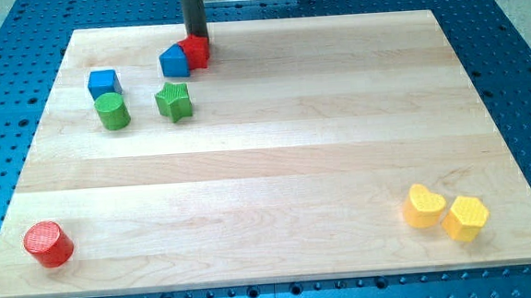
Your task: Place green star and red blocks in a diagonal line
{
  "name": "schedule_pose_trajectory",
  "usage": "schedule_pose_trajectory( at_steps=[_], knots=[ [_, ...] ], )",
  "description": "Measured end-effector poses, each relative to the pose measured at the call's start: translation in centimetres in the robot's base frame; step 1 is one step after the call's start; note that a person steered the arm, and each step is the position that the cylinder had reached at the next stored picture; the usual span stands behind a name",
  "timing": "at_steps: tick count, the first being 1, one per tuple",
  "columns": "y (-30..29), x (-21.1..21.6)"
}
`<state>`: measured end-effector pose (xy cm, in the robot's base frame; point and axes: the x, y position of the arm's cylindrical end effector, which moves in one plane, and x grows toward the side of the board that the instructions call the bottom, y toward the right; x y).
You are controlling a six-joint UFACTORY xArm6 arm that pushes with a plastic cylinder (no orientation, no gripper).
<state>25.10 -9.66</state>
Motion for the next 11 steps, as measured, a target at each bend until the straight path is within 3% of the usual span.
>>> schedule_pose_trajectory(
  at_steps=[1, 2, 3, 6, 8, 11],
  knots=[
    [-0.1, 5.8],
    [1.5, 4.5],
    [-2.1, 5.3],
    [1.2, 20.2],
    [12.0, 23.4],
    [2.8, 28.1]
  ],
)
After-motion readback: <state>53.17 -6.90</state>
